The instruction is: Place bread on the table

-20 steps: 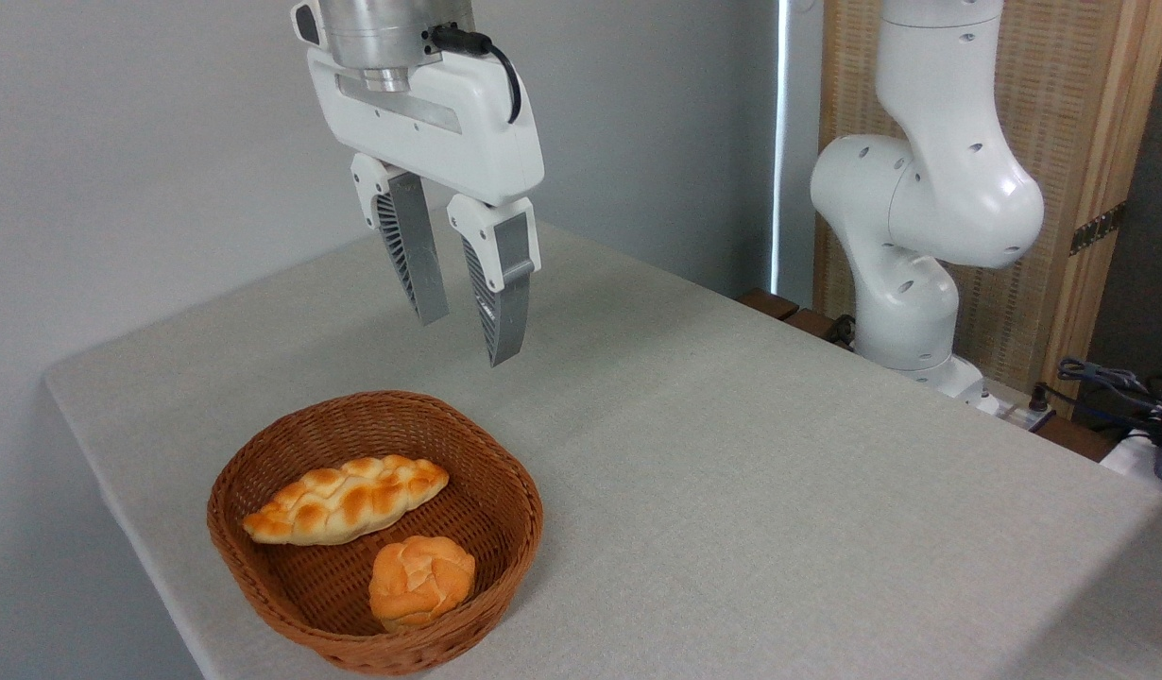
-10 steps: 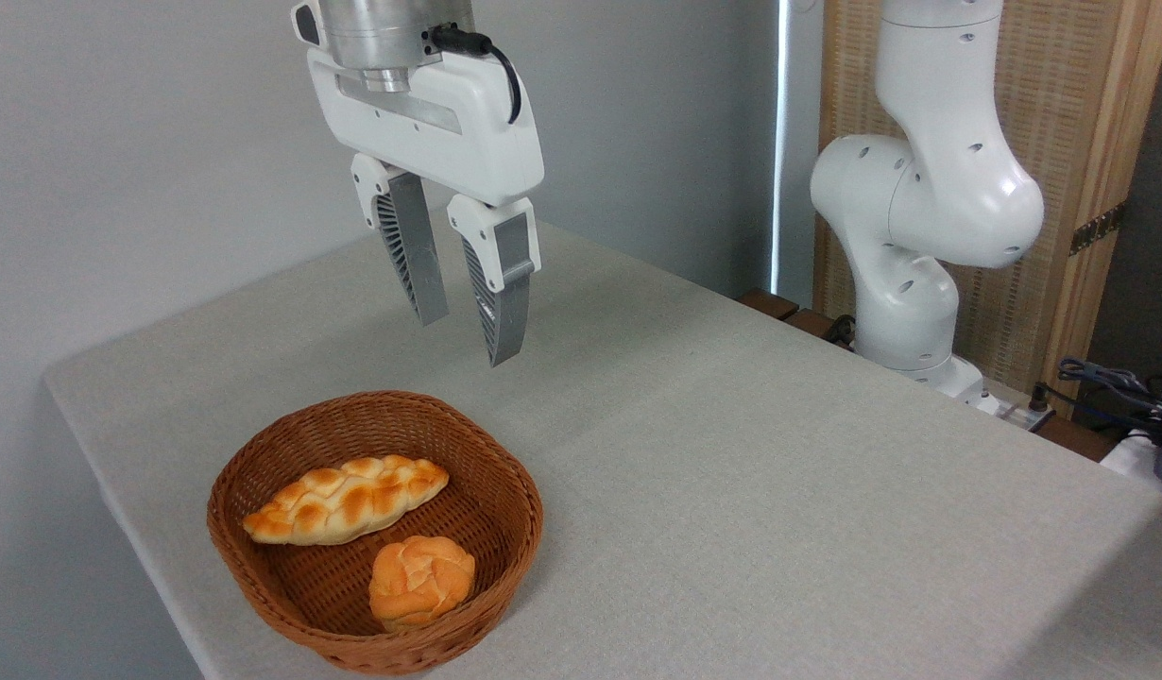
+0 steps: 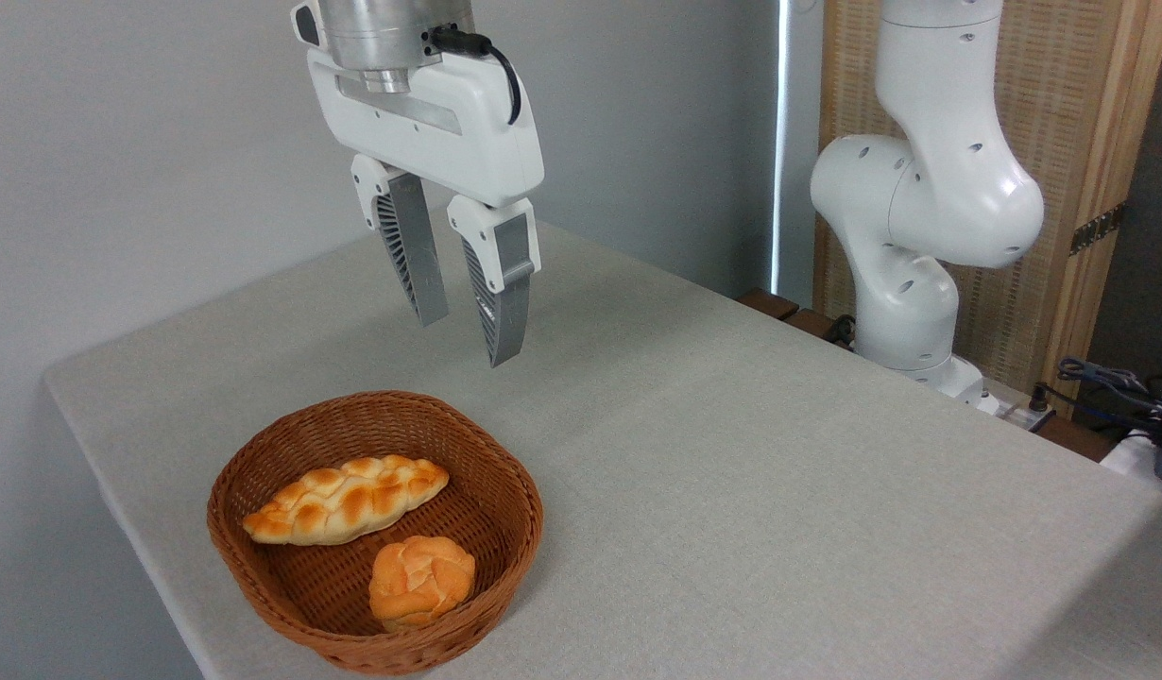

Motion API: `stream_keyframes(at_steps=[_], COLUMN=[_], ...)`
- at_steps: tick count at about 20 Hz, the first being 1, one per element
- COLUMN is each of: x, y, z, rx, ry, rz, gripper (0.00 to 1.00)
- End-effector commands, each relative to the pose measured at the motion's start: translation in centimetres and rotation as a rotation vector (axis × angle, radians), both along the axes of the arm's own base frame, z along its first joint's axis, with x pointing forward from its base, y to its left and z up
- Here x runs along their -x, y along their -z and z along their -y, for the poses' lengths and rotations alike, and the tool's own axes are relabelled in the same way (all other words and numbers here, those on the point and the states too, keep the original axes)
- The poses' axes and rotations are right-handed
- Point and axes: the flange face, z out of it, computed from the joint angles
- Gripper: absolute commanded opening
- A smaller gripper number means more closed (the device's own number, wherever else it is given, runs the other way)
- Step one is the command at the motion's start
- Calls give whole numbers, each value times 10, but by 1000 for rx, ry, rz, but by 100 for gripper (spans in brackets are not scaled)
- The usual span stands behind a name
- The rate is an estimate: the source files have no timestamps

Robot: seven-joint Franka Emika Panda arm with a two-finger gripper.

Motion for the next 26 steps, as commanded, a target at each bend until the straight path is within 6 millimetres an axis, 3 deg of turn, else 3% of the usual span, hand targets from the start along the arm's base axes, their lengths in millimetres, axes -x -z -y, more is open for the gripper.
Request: stream_keyframes(at_steps=[1,17,20,24,26], x=[1,0,-4,-14,-27], y=[0,0,8,15,26], z=[-2,-3,-2,16,49], rx=[19,13,12,21,20], ry=[0,3,-5,24,78], rz=[11,14,0,30,73], gripper=[100,100,100,100,100])
